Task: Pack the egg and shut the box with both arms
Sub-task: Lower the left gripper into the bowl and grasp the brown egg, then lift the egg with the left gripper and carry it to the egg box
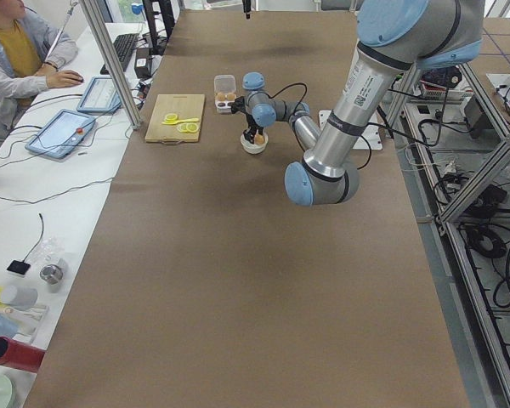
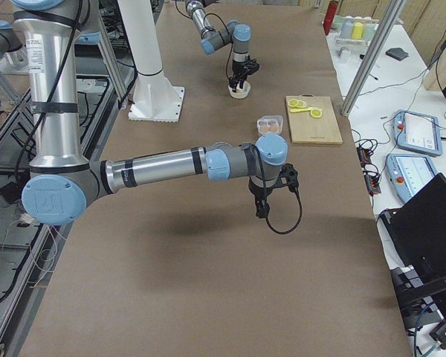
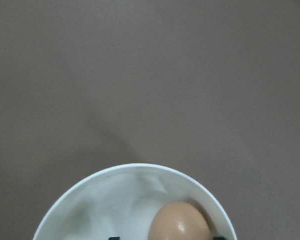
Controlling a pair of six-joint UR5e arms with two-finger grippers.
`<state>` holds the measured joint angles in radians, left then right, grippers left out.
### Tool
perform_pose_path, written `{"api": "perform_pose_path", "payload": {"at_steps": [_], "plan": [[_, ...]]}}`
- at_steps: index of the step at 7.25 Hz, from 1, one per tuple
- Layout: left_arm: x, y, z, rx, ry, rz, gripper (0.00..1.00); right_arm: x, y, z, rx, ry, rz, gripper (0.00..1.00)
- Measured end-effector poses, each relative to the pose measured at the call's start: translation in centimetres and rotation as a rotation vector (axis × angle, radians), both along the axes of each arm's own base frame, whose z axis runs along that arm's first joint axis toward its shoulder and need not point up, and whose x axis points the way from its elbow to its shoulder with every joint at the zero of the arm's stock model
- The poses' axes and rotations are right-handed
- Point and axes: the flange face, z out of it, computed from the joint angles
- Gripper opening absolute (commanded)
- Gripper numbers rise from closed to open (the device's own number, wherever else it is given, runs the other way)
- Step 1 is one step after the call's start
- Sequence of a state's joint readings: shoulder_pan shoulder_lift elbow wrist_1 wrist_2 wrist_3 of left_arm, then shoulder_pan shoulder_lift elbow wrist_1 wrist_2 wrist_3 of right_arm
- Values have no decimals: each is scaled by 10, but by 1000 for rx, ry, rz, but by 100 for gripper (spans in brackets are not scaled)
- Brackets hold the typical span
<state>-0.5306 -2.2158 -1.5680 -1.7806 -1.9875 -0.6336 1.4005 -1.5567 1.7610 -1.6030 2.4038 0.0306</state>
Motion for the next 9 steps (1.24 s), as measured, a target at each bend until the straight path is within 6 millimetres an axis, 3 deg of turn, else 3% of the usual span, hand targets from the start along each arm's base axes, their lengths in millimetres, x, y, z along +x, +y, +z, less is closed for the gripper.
{"api": "perform_pose_path", "payload": {"at_steps": [1,2,5,8,9], "plan": [[0,0,1,0,-1,0,39,0,0,0,-1,0,1,100],[0,0,1,-2,-1,-1,0,0,0,0,-1,0,1,100],[-11,-2,-9,5,19,-14,0,0,0,-1,0,1,1,100],[-58,-42,-36,97,141,-103,0,0,-1,0,0,2,1,100],[-65,-49,-44,159,189,-144,0,0,-1,0,-1,3,2,100]]}}
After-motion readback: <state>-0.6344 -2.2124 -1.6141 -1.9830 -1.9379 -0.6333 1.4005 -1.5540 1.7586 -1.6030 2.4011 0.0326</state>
